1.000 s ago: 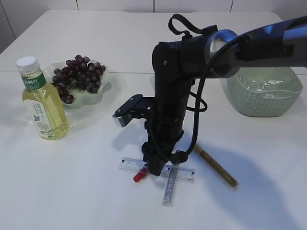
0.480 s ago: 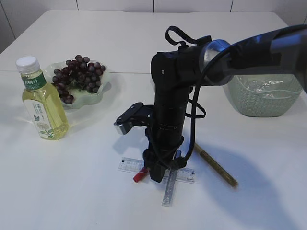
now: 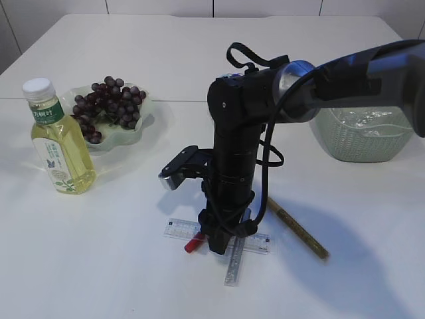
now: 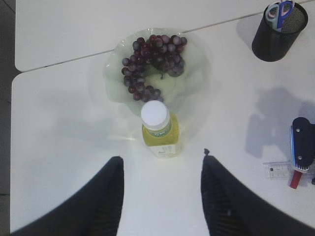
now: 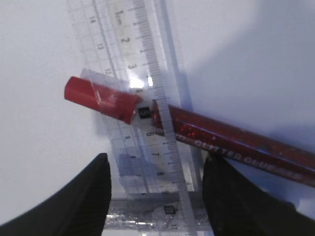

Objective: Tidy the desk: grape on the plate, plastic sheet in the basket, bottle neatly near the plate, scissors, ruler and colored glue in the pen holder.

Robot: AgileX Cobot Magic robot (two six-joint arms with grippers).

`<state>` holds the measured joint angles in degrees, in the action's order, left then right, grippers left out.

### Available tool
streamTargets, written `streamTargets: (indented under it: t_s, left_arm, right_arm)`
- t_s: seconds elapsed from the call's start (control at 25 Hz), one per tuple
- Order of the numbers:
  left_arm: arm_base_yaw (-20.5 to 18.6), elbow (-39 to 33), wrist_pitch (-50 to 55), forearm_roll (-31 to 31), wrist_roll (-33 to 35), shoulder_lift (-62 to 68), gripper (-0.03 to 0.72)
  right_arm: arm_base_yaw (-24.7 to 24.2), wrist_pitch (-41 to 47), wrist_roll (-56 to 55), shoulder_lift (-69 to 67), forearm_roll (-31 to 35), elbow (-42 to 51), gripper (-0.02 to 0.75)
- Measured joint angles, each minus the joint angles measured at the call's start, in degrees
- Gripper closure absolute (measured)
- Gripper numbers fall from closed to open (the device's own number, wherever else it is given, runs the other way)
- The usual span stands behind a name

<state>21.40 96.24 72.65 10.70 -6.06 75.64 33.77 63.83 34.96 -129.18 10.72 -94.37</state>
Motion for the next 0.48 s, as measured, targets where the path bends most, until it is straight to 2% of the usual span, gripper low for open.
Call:
streamTargets:
  t_s: [0.32, 0.48]
  left_arm:
    - [0.00, 0.00, 0.00, 0.00, 0.00, 0.00, 0.317]
    - [0.00, 0.00, 0.00, 0.00, 0.00, 0.00, 0.317]
  right_arm:
    - [0.00, 0.10, 0.00, -0.36, 0.00, -0.99, 0.287]
    - [0.00, 0.10, 0.00, -0.46, -0.27, -0.99, 0.345]
